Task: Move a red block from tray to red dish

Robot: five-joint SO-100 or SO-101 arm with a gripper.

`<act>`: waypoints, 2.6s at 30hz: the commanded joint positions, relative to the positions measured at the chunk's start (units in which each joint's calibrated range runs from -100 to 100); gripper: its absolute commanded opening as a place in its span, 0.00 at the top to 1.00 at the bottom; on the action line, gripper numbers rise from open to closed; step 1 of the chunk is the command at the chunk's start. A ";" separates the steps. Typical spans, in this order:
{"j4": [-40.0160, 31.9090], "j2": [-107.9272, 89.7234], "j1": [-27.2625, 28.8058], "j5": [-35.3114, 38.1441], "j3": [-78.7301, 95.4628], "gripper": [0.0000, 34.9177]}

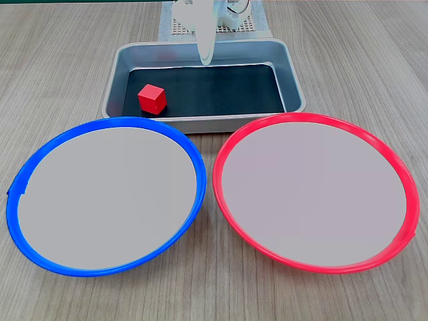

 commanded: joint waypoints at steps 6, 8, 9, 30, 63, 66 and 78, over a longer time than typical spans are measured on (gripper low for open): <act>0.19 -0.34 -0.33 0.20 0.00 0.99; 0.19 -0.34 -0.33 0.20 0.00 0.99; 0.19 -0.34 -0.33 0.20 0.00 0.99; 0.19 -0.34 -0.33 0.20 0.00 0.99; 5.89 80.60 18.12 1.71 -54.53 0.36; 7.79 83.33 17.84 2.59 -55.99 0.34; 6.30 87.93 16.33 2.88 -55.80 0.74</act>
